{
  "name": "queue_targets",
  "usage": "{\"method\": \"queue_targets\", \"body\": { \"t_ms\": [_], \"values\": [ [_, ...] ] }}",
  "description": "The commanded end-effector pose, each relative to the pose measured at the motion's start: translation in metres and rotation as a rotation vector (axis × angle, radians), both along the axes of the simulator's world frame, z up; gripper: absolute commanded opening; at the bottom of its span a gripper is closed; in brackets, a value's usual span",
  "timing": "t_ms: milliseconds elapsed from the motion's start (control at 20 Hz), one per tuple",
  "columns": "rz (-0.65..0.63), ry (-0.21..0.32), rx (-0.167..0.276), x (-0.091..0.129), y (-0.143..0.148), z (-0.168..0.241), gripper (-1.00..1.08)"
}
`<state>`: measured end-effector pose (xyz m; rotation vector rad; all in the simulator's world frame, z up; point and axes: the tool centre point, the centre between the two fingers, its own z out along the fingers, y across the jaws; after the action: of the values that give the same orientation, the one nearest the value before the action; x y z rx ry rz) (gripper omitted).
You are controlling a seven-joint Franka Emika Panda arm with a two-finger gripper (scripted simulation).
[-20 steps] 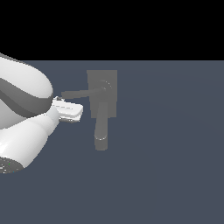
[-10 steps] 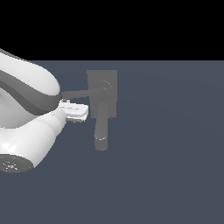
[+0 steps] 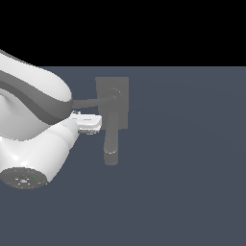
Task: Turn on the faucet by rotating a designated handle.
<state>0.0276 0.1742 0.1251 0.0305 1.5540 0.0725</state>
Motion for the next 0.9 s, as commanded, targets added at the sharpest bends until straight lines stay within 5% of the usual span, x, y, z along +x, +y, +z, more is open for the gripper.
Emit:
{"method": "queue_targets", "body": {
  "t_ms": [0,850],
  "values": [
    [0.008,0.004,-0.021,0.001,-0.002,-0.001,-1.0],
    [0.009,0.015,-0.044,0.0,-0.002,0.029,-1.0]
  ]
}}
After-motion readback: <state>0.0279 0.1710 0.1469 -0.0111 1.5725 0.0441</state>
